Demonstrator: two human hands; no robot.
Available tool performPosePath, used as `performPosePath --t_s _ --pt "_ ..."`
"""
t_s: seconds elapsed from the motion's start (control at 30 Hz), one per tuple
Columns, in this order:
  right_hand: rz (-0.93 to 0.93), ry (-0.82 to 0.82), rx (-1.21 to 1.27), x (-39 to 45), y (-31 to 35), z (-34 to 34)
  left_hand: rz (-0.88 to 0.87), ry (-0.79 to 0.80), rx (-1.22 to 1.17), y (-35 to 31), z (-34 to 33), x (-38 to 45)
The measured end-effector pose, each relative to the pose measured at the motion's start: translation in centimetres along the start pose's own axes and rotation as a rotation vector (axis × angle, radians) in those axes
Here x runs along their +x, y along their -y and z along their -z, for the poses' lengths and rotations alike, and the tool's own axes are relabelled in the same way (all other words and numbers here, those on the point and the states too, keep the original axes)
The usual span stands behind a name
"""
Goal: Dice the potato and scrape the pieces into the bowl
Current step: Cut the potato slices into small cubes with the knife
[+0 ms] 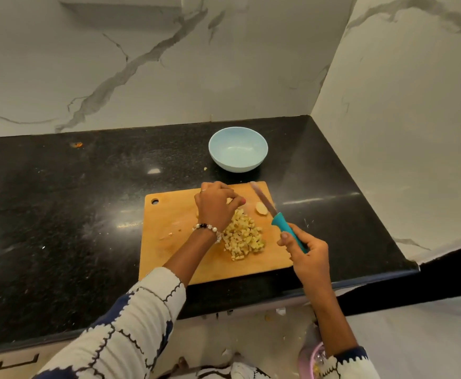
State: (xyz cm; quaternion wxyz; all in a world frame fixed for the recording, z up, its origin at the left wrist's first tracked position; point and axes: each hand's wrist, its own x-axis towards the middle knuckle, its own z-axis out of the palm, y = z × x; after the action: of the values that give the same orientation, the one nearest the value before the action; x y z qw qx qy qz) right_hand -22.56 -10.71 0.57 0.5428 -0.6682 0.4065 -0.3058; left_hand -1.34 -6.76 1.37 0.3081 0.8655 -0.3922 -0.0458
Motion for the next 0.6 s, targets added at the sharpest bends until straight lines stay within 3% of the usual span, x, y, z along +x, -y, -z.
performPosePath --t_s 0.17,0.23,0.37,0.5,0.6 --pt "-0.135 -0.108 0.217 0.3 0.2 1.2 -0.060 0.392 0.266 -4.5 -2.9 2.0" --pt "-0.148 -0.123 0.233 0.3 -0.1 1.6 -0.074 0.457 0.398 -5.2 -3.8 2.2" --pt "-0.177 -0.152 0.229 0.5 -0.5 1.8 -0.053 0.425 0.395 -4.8 -5.1 2.2" --pt "-0.186 -0.129 0.269 0.7 -0.4 1.2 0.058 0.274 0.008 -4.0 -4.9 1.9" --pt "-0.176 -0.089 0.289 0.8 0.1 0.2 0.025 0.121 -0.159 -2.7 -3.0 1.1"
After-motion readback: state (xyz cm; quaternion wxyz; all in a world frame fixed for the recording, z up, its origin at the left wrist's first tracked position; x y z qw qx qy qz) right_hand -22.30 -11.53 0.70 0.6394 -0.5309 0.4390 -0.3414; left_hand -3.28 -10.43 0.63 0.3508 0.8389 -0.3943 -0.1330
